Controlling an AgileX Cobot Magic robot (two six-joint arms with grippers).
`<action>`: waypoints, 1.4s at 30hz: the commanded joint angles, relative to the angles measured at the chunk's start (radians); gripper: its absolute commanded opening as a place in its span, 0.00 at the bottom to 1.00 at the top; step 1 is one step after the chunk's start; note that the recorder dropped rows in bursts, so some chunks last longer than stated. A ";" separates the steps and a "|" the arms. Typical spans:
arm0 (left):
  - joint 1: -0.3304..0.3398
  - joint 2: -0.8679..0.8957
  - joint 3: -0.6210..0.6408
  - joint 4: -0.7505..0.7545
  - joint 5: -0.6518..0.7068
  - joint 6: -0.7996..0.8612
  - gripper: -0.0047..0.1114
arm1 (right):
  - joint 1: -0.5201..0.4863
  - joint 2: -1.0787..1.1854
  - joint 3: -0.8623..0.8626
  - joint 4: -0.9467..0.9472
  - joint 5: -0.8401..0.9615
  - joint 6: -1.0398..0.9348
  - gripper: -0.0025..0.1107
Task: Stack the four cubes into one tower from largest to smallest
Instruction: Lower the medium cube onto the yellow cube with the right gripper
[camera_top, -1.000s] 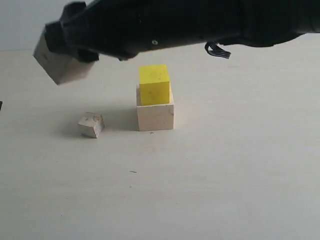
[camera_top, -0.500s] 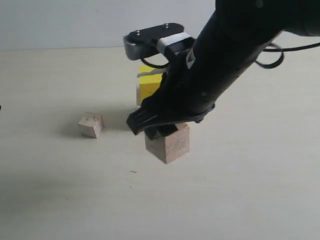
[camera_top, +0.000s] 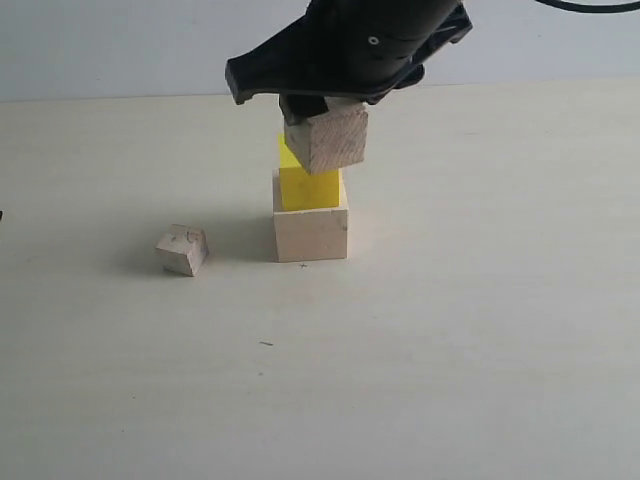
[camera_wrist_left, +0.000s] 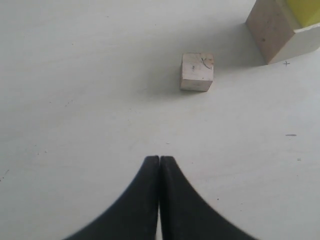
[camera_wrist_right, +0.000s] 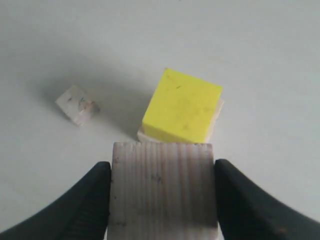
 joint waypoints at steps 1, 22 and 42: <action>0.003 -0.003 0.003 -0.009 -0.001 0.001 0.06 | 0.001 0.085 -0.070 -0.167 0.024 0.135 0.02; 0.003 -0.003 0.003 -0.013 -0.005 0.001 0.06 | 0.001 0.224 -0.155 -0.312 -0.025 0.466 0.02; 0.003 -0.003 0.003 -0.018 -0.011 0.001 0.06 | 0.001 0.264 -0.155 -0.324 -0.066 0.508 0.02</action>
